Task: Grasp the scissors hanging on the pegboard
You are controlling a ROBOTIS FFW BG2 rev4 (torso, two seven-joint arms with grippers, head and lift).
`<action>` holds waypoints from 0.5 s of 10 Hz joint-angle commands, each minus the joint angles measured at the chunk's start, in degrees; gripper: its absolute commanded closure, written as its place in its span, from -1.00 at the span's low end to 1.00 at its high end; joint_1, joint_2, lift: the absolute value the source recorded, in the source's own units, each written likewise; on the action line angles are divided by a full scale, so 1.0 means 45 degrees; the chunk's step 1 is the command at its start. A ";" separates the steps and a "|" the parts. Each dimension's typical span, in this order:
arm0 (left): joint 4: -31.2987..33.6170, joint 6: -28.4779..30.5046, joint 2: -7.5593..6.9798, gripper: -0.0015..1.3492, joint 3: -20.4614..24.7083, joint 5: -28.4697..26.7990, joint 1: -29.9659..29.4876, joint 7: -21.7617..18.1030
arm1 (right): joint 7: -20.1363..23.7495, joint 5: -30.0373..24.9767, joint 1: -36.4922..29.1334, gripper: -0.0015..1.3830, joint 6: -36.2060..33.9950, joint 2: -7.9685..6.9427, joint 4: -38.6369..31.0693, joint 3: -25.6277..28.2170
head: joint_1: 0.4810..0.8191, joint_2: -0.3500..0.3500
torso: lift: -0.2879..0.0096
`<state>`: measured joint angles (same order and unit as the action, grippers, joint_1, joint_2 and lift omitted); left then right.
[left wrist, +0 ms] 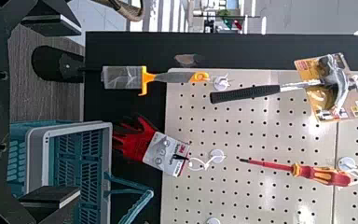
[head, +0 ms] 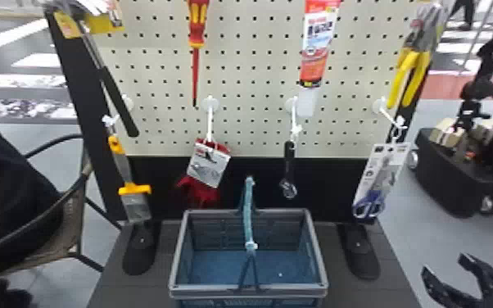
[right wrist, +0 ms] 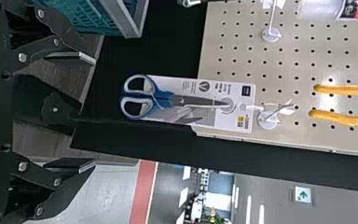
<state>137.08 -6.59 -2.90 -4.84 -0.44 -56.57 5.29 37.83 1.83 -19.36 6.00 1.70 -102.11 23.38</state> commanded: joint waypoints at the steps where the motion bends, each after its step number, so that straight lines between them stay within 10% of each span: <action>1: -0.0008 0.0000 0.0000 -0.84 0.0002 0.0000 0.0013 -0.0004 | 0.0109 -0.0015 0.0741 -0.30 -0.0025 0.0209 0.0642 0.0000 | -0.60 0.00 | 0.26; 5: -0.0071 -0.0019 0.0000 -0.84 -0.0037 0.0000 0.0122 -0.0004 | 0.0539 0.0004 0.2491 -0.33 -0.0260 0.0814 0.2580 -0.0430 | -0.60 0.00 | 0.26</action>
<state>136.81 -6.65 -2.89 -4.97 -0.44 -56.05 5.28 40.27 1.72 -9.24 4.97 4.74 -91.70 22.11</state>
